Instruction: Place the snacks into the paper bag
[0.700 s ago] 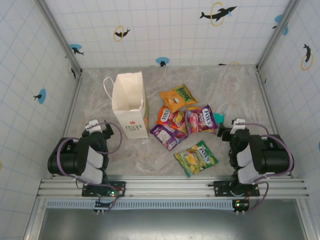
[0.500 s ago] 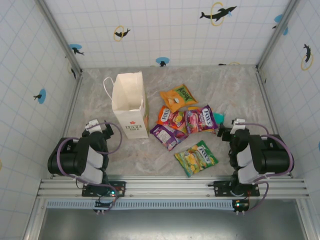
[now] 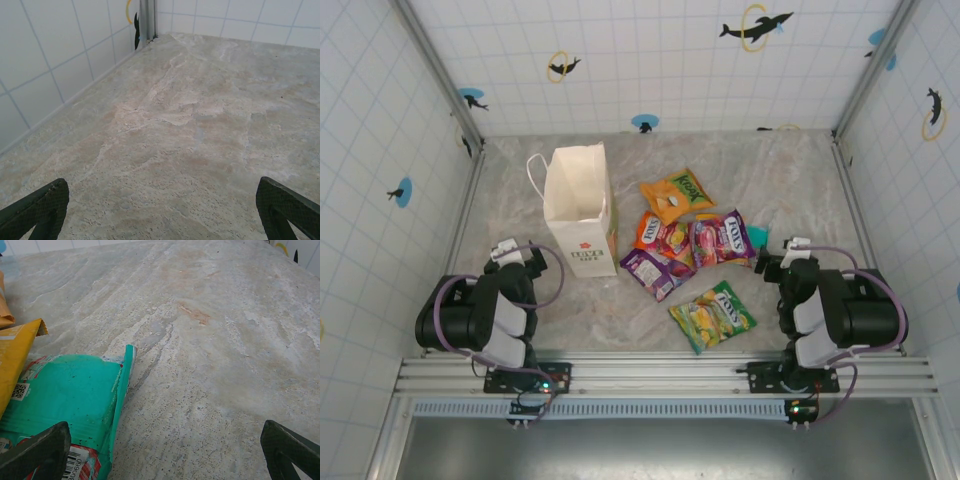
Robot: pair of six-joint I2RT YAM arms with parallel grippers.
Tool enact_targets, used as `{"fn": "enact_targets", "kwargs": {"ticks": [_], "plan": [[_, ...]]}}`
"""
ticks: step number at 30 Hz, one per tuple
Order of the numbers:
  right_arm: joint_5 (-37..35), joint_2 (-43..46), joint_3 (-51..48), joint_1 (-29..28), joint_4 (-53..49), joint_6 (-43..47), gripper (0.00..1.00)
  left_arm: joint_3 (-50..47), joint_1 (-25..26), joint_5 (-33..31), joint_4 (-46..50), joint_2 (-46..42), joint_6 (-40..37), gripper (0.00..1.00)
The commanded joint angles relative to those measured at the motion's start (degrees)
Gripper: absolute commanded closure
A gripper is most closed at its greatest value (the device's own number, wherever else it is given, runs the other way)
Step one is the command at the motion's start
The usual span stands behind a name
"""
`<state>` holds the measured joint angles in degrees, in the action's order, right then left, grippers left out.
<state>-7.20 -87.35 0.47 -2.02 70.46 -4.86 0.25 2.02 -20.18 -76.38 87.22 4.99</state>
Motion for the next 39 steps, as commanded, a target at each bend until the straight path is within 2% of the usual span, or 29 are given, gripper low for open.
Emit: {"fn": "enact_targets", "kwargs": {"ticks": [1,7,9,12,20,21,24,29,33,39], "plan": [[0.51,0.39,-0.21,-0.01,0.85,0.61,0.00,-1.66,-0.37,-0.03,-0.62,-0.25,1.42,0.02],[0.70,0.59,0.10,0.08,0.99,0.59,0.00,-1.87,-0.35,0.01,-0.81,-0.45,1.38,0.03],[1.39,3.02,3.57,0.08,-6.41,1.05,0.00,-1.91,-0.20,-0.90,-0.07,-1.24,1.31,0.04],[1.09,9.03,9.95,-0.26,-24.02,-0.11,0.00,-3.11,0.86,-1.11,-2.40,-1.66,-0.02,0.08],[-0.76,20.93,18.30,-0.61,-42.94,-3.59,0.00,-4.51,2.35,-2.84,-5.84,-3.20,-1.62,0.09],[0.88,21.98,18.95,-0.69,-43.88,-3.87,0.00,-2.82,2.80,-5.99,0.79,-6.50,-0.76,0.07],[6.52,24.08,20.49,-1.68,-45.01,-6.07,0.00,4.63,2.74,-4.35,21.87,-14.46,0.20,0.07],[7.15,23.48,26.87,-8.57,-52.30,-6.43,0.00,13.98,2.89,-3.41,43.86,-20.44,13.46,0.11],[8.38,22.10,32.85,-15.07,-56.73,-5.84,0.00,22.36,3.51,-1.33,62.55,-26.00,18.98,0.18],[14.76,18.51,39.76,-19.21,-61.93,-9.28,0.00,41.66,3.52,7.95,93.82,-30.09,20.62,0.21]]}}
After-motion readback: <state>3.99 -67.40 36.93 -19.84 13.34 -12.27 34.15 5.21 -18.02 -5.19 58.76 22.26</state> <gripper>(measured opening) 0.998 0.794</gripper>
